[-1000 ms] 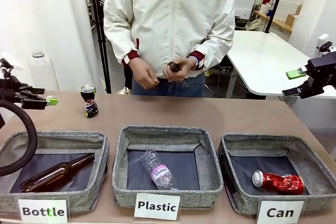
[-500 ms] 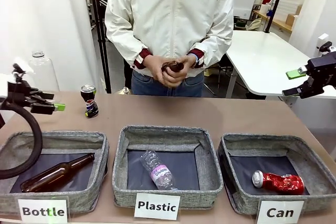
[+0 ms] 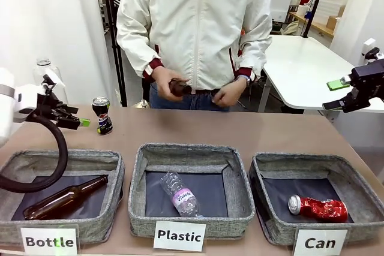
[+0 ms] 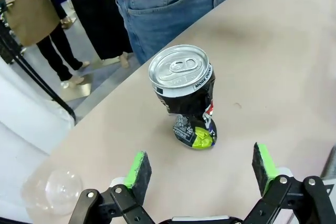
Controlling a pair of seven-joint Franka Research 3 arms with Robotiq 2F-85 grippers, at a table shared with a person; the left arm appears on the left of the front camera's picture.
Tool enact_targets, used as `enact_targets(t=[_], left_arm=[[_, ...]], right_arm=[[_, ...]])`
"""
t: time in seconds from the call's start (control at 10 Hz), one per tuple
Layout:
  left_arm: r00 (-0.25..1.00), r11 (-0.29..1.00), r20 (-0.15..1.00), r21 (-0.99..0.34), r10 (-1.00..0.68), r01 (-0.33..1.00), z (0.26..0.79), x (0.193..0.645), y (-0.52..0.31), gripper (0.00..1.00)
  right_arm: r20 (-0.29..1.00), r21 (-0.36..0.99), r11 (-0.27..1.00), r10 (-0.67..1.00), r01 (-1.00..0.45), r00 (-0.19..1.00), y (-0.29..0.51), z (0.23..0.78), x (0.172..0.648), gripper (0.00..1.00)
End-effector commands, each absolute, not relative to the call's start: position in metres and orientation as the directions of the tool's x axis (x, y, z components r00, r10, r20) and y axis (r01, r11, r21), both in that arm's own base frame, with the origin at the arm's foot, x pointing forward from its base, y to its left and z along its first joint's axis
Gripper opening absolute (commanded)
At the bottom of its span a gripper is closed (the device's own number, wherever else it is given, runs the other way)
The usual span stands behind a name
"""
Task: Sort the can waste into the basket.
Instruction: Pick up the can waste from the table and place it in the right Fabric basket.
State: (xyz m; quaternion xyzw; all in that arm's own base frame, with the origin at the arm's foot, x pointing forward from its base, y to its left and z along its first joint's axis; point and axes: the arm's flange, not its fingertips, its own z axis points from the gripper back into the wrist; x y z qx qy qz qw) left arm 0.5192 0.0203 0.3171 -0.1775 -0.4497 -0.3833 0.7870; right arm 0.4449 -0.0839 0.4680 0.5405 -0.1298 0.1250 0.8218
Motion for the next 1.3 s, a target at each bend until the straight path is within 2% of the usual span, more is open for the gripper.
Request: enact_targets(t=[0.0, 0.1, 0.3, 0.4, 0.7, 0.8, 1.2], left_arm=[[0.294, 0.600, 0.868, 0.005, -0.399, 0.800, 0.344, 0.495, 0.050, 1.00], [0.275, 0.558, 0.887, -0.024, -0.370, 0.829, 0.365, 0.464, 0.081, 1.00], [0.196, 0.508, 0.912, 0.015, -0.359, 0.861, 0.403, 0.398, 0.137, 1.00], [0.195, 0.522, 0.916, 0.017, -0.350, 0.853, 0.414, 0.381, 0.159, 1.00], [0.162, 0.583, 0.957, 0.008, -0.239, 0.813, 0.440, 0.352, 0.256, 1.00], [0.107, 0.539, 0.975, 0.014, -0.192, 0.842, 0.445, 0.338, 0.286, 1.00], [0.108, 0.575, 0.980, 0.006, -0.165, 0.818, 0.449, 0.323, 0.312, 1.00]], right_arm=[[0.363, 0.850, 0.379, 0.080, -0.365, 0.928, -0.086, 0.471, 0.443, 1.00], [0.363, 0.850, 0.379, 0.080, -0.365, 0.928, -0.086, 0.471, 0.443, 1.00], [0.363, 0.850, 0.379, 0.080, -0.365, 0.928, -0.086, 0.471, 0.443, 1.00], [0.363, 0.850, 0.379, 0.080, -0.365, 0.928, -0.086, 0.471, 0.443, 1.00], [0.363, 0.850, 0.379, 0.080, -0.365, 0.928, -0.086, 0.471, 0.443, 1.00], [0.363, 0.850, 0.379, 0.080, -0.365, 0.928, -0.086, 0.471, 0.443, 1.00], [0.363, 0.850, 0.379, 0.080, -0.365, 0.928, -0.086, 0.471, 0.443, 1.00]])
